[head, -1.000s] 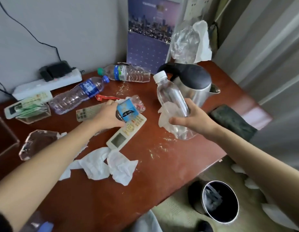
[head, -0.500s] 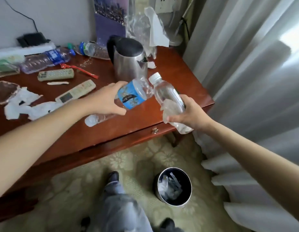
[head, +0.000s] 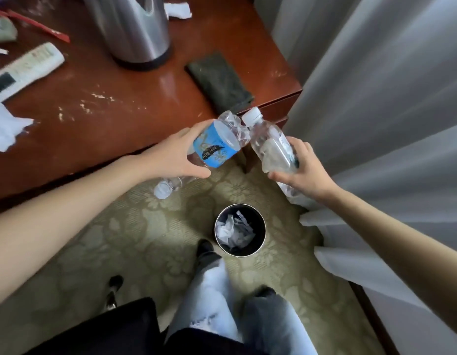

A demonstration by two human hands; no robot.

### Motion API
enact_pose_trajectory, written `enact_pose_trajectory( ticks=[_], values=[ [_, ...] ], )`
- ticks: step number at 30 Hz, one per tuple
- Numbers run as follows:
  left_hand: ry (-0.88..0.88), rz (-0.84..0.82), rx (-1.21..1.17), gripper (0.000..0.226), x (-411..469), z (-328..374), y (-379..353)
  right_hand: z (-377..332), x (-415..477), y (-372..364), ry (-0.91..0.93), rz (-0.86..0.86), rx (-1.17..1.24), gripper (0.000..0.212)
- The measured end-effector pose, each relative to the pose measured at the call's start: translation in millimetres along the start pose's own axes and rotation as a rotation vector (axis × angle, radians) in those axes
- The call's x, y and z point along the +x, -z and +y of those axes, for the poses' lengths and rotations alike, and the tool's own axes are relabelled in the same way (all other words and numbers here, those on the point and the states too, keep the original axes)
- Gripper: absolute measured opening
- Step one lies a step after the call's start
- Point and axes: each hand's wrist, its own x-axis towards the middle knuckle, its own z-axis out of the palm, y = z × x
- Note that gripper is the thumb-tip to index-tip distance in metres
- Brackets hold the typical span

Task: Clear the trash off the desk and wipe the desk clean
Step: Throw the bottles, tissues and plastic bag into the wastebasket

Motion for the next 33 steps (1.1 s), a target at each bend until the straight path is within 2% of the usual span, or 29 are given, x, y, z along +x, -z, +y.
enact_pose_trajectory(
  ticks=[4,7,15,26,31,33],
  values=[
    [0.027,0.001,-0.008,0.102,-1,4,-44,34,-12,-2,0.026,-0.076,0.017,0.082],
    [0.079,0.063,-0.02,0.102,-6,9,-86,66,-25,-9,0.034,-0.103,0.025,0.079],
    [0.312,0.229,-0.144,0.102,-19,-4,-250,173,-58,-63,0.07,-0.244,0.075,0.075],
    [0.414,0.237,-0.209,0.101,40,-118,-395,330,-22,-217,0.084,-0.261,0.077,0.078],
    [0.501,0.317,-0.247,0.101,79,-171,-440,363,14,-292,0.109,-0.225,0.158,0.07],
    [0.531,0.338,-0.245,0.092,91,-183,-456,375,27,-319,0.115,-0.247,0.183,0.07]
  ],
)
